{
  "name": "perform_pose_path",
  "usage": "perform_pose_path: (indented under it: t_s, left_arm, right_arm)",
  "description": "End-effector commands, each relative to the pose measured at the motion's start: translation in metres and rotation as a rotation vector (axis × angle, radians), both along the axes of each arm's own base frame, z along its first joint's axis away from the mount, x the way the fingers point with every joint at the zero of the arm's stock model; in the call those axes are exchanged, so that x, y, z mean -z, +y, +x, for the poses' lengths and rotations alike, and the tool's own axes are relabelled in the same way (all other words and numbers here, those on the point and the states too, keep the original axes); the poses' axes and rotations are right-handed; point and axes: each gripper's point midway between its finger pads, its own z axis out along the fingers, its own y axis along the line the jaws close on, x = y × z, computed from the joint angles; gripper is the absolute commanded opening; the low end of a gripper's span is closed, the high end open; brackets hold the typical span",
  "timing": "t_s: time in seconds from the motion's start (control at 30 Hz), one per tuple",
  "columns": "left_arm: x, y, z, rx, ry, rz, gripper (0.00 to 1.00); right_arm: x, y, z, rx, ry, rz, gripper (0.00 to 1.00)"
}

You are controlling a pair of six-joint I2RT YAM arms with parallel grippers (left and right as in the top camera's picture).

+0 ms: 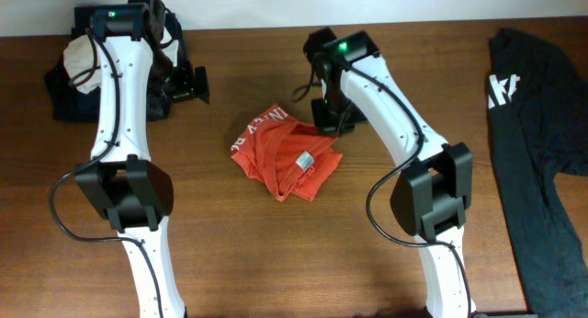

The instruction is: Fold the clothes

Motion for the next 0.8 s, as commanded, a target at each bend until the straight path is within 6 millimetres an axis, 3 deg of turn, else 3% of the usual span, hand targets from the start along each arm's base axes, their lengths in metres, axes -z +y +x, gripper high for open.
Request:
perform_pose_path:
  t_s: [0.0,0.07,0.17,0.2,0.23,0.27,0.33,0.4,0.43,0.47,0.6,0.67,0.77]
  left_arm:
    - [-0.012,0.002,-0.002,-0.010,-0.024,0.008,0.99]
    - [-0.012,0.002,-0.002,-0.010,-0.024,0.007,0.99]
    - [-0.012,0.002,-0.002,-0.010,-0.024,0.008,0.99]
    - [-0.012,0.002,-0.002,-0.010,-0.025,0.008,0.99]
    - [-0.012,0.002,-0.001,-0.010,-0.027,0.008,0.99]
    - [-0.012,0.002,-0.001,-0.010,-0.029,0.008,0.99]
    - [-0.012,0.002,0.000,-0.010,-0.032,0.008,0.99]
    - [-0.012,0.002,0.000,-0.010,-0.032,0.008,0.99]
    - [-0.012,0.006,0.002,-0.012,-0.038,0.029,0.99]
    - [-0.012,0.013,0.002,-0.015,-0.040,0.069,0.99]
    - [-0.012,0.048,0.001,-0.085,-0.034,0.167,0.99]
    - [-0.012,0.065,-0.001,-0.129,-0.031,0.167,0.99]
    - [-0.011,0.102,-0.009,-0.213,-0.012,0.163,0.99]
  right_arm:
    - [0.041,-0.032,-0.016,-0.003,0.055,-0.157,0.04]
    - [0.049,-0.060,-0.028,0.029,0.098,-0.263,0.09]
    - [0.033,-0.090,-0.036,0.097,0.173,-0.283,0.23]
    - [0.022,-0.100,-0.035,0.122,0.183,-0.283,0.31]
    - [0.008,-0.108,-0.033,0.145,0.185,-0.281,0.55]
    - [-0.004,-0.112,-0.031,0.161,0.183,-0.273,0.61]
    - [-0.024,-0.078,-0.024,0.123,0.164,-0.033,0.62]
    - [-0.044,-0.039,-0.024,-0.056,0.136,0.161,0.61]
    - [-0.051,-0.018,-0.027,-0.239,0.107,0.194,0.61]
    - [-0.051,-0.010,-0.031,-0.304,0.107,0.197,0.61]
    - [-0.047,0.063,-0.043,-0.534,0.032,0.241,0.61]
    - [-0.045,0.082,-0.051,-0.585,0.021,0.237,0.61]
    - [-0.041,0.107,-0.079,-0.660,0.060,0.229,0.56]
